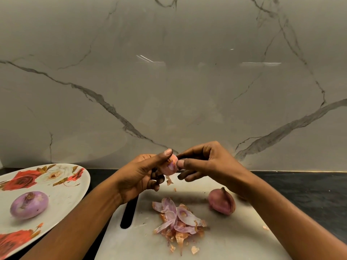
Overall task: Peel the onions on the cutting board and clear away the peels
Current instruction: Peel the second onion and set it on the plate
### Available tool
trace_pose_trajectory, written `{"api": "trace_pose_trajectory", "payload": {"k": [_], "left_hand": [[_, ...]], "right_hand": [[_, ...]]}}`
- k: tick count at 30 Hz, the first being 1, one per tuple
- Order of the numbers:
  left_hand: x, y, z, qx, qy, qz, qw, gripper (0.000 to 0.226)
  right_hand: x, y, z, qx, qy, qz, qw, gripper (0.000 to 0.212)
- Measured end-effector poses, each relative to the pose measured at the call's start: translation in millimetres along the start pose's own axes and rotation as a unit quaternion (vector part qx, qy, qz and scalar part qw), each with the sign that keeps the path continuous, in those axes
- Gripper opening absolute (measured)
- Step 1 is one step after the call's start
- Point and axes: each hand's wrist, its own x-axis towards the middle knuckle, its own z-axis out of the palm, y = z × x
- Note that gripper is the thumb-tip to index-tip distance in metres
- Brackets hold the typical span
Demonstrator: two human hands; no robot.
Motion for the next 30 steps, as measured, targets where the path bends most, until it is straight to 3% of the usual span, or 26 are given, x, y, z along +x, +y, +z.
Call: {"api": "trace_pose_trajectory", "payload": {"k": [4, 13, 19, 23, 26, 30], "left_hand": [[-1.9, -0.3, 1.8, 0.035, -0.015, 0.002, 0.999, 0.049], [-1.4, -0.5, 1.2, 0.041, -0.021, -0.006, 0.999, 0.055], [-1.8, 0.2, -2.0, 0.014, -0.04, 0.013, 0.999, 0.082], [-1.2, 0.8, -1.5, 0.009, -0.022, 0.009, 1.0, 0.07], [-3.2, 1.4, 0.5, 0.014, -0.01, 0.003, 1.0, 0.046], [-2.2, 0.7, 2.3, 0.02, -0.012, 0.001, 1.0, 0.045]], "right_hand": [[-1.0, -0.4, 3.6, -0.014, -0.011, 0.021, 1.0, 0.022], [-3.4, -4.2, 4.7, -0.014, -0.013, 0.034, 0.999, 0.015], [-2.8, -2.5, 2.7, -0.002, 0.003, 0.019, 1.0, 0.018], [-1.9, -3.5, 0.4, 0.019, 0.0, 0.03, 0.999, 0.018], [-2.7, -4.7, 0.8, 0.028, -0.014, 0.031, 0.999, 0.022], [-1.1, -0.5, 4.3, 0.0, -0.006, 0.03, 1.0, 0.026]]}}
